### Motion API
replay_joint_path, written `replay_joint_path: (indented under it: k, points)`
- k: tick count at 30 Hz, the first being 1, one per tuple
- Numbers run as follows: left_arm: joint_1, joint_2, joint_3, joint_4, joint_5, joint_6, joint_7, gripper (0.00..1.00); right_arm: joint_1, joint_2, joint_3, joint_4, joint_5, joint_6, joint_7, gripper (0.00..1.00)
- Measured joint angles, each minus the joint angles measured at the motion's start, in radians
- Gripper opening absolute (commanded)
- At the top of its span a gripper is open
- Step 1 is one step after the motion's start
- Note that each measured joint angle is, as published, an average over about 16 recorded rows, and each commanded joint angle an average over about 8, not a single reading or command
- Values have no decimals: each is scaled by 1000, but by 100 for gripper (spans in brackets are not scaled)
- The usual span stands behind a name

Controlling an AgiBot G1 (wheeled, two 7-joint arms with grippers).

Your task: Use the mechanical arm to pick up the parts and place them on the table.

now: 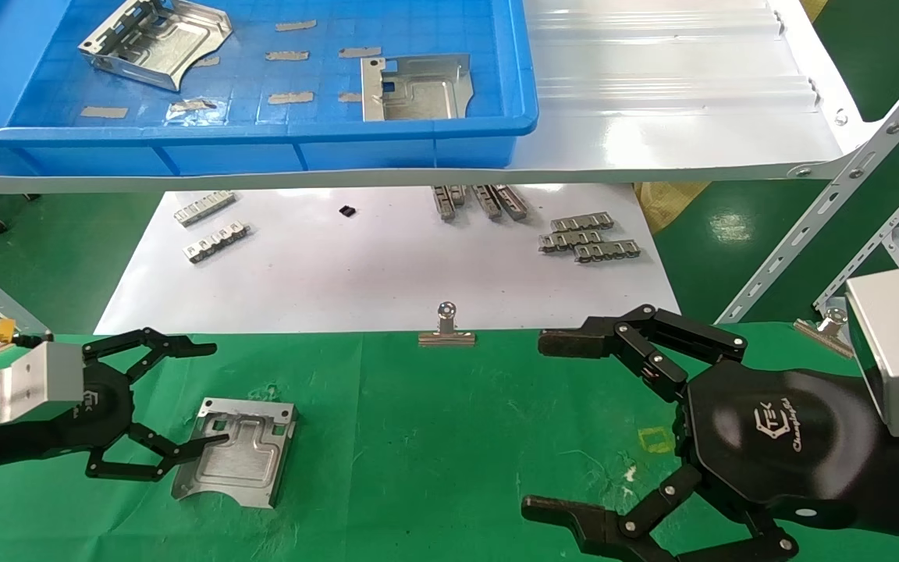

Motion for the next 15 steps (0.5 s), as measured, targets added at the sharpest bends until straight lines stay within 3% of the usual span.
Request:
replay_joint_path:
  k: [15]
  points:
    - [83, -21, -132, -201, 0, -21, -169, 100, 0, 0, 0, 0, 0, 0, 0, 100]
